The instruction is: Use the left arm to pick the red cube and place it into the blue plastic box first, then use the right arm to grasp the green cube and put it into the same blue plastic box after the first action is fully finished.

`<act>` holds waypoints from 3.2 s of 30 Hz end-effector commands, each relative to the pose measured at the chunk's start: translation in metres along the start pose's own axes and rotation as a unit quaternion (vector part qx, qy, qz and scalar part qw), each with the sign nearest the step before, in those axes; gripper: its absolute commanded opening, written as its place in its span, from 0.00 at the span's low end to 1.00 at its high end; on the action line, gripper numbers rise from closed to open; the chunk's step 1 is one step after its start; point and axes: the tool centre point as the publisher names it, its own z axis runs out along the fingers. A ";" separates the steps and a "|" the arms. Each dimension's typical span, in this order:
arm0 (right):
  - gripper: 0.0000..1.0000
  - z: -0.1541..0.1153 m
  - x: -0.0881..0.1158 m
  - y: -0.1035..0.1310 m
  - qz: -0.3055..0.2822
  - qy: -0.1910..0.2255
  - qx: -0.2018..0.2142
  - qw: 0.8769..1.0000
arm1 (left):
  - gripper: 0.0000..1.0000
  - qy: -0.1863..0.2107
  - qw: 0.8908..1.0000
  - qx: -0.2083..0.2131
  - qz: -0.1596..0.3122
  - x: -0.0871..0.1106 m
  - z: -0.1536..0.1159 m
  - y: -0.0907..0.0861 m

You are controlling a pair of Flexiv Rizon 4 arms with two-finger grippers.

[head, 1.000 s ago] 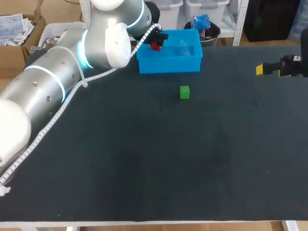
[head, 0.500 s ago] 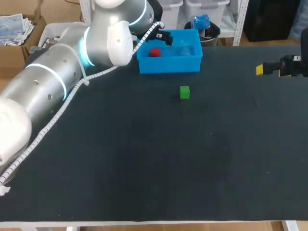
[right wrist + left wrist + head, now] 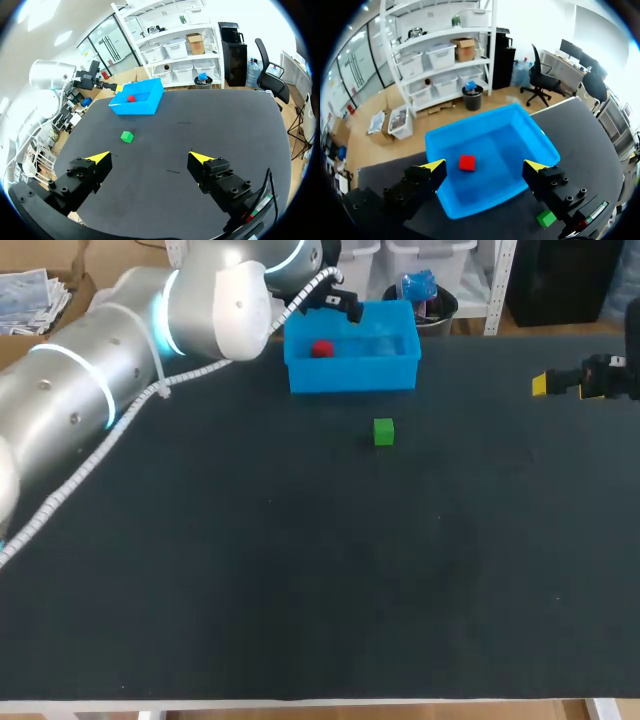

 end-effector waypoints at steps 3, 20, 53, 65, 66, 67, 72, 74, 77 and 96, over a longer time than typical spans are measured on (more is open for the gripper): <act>1.00 0.000 0.000 0.000 0.000 0.000 0.000 1.000 | 1.00 -0.012 1.000 -0.005 -0.006 0.047 -0.097 0.000; 1.00 0.000 0.000 0.000 0.000 0.000 0.000 1.000 | 1.00 -0.050 0.998 0.035 -0.011 0.123 -0.178 -0.003; 1.00 0.000 0.000 0.000 0.000 0.000 0.000 1.000 | 1.00 -0.034 0.994 0.092 0.036 0.244 -0.232 0.033; 1.00 0.000 0.000 0.000 0.000 0.000 0.000 1.000 | 1.00 -0.024 0.994 0.092 0.050 0.241 -0.232 0.035; 1.00 0.000 0.000 0.000 0.000 0.000 0.000 1.000 | 1.00 -0.024 0.994 0.092 0.050 0.241 -0.232 0.035; 1.00 -0.002 -0.004 0.003 -0.003 -0.002 0.002 1.000 | 1.00 -0.024 0.994 0.092 0.050 0.241 -0.232 0.035; 1.00 0.008 -0.025 0.019 -0.019 0.013 0.045 0.999 | 1.00 -0.024 0.994 0.092 0.050 0.241 -0.232 0.035; 1.00 0.015 -0.031 0.028 -0.011 0.024 0.055 0.998 | 1.00 -0.024 0.994 0.092 0.050 0.241 -0.232 0.035; 1.00 0.027 -0.036 0.043 0.004 0.052 0.076 0.996 | 1.00 -0.024 0.994 0.092 0.050 0.241 -0.232 0.035; 1.00 0.084 -0.022 0.111 0.029 0.120 0.205 0.971 | 1.00 -0.024 0.994 0.092 0.050 0.241 -0.232 0.035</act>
